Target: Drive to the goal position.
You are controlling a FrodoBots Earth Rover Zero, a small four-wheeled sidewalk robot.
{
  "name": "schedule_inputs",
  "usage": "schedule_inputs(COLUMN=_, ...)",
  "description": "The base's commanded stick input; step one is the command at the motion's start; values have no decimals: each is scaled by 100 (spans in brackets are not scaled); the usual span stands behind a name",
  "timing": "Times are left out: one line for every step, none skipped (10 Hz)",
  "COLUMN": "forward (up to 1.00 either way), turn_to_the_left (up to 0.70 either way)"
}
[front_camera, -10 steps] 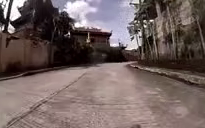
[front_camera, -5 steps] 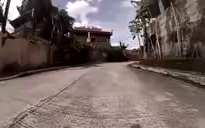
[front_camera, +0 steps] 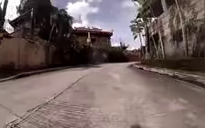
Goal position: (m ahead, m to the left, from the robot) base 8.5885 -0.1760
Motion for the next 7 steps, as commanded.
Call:
schedule_inputs(forward=70, turn_to_the_left=-35)
schedule_inputs(forward=70, turn_to_the_left=-35)
schedule_inputs(forward=70, turn_to_the_left=-35)
schedule_inputs(forward=70, turn_to_the_left=-35)
schedule_inputs(forward=70, turn_to_the_left=-35)
schedule_inputs(forward=70, turn_to_the_left=-35)
schedule_inputs(forward=70, turn_to_the_left=0)
